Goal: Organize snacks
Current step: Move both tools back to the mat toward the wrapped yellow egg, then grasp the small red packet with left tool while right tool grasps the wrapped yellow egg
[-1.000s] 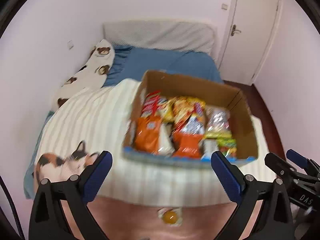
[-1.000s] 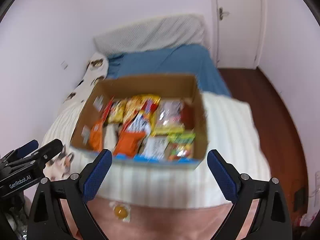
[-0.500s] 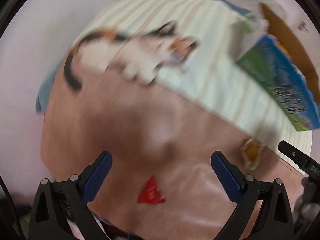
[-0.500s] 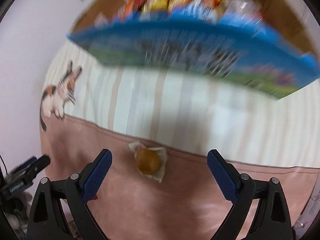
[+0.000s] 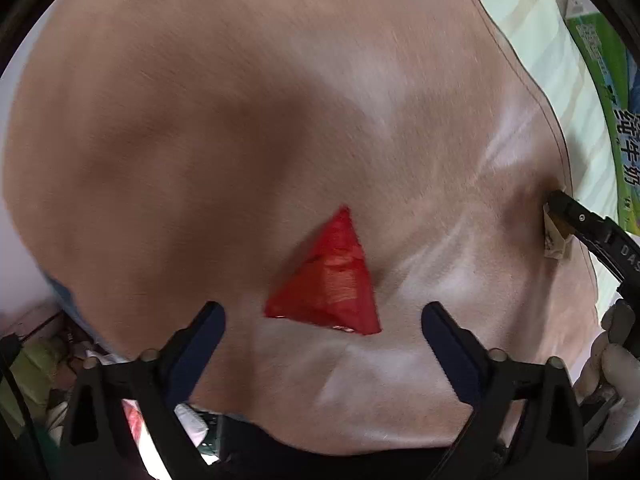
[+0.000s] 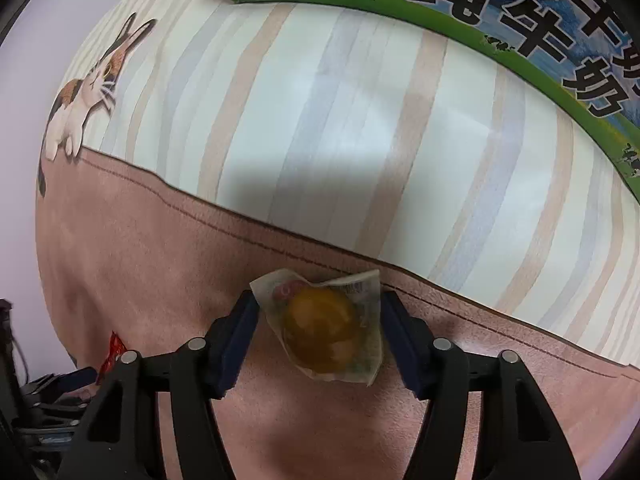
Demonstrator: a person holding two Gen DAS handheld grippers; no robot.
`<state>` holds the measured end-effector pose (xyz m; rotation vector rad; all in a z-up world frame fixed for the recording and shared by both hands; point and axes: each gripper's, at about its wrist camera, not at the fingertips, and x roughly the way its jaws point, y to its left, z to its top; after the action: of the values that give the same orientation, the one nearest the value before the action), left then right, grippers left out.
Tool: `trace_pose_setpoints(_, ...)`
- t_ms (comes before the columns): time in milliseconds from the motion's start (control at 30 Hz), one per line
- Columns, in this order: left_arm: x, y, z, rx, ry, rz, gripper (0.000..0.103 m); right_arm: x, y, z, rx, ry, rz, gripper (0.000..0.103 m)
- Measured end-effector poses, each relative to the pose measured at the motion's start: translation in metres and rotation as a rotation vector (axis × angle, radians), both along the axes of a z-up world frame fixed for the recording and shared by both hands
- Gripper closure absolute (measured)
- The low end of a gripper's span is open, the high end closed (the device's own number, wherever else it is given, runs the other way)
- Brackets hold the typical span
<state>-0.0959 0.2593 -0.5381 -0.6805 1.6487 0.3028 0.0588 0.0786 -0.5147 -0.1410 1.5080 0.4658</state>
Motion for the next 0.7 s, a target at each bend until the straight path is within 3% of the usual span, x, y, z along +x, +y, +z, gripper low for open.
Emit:
trace_pose_setpoints(33,0.000,-0.003,-0.006,-0.009,0.007,0.000,0.045,-0.001,-0.003,0.000,0.012,0.004,0.001,0.040)
trace_pose_setpoints(67,0.002,-0.005,-0.010,-0.025,0.014,-0.005,0.054,-0.002,-0.005,0.000,0.020,0.009,-0.002,0.041)
trace_pose_setpoints(300,0.036,-0.034,-0.009,-0.032,-0.034,-0.100,0.056,-0.012,-0.036,0.000,0.034,0.042,-0.050,0.042)
trace_pose_setpoints(500,0.084,-0.078,0.001,-0.039,-0.091,-0.242,0.056,-0.029,-0.073,-0.005,0.038,0.090,-0.107,0.042)
trace_pose_setpoints(700,0.120,-0.109,-0.006,-0.028,-0.094,-0.356,0.056,-0.051,-0.114,-0.013,0.035,0.144,-0.182,0.039)
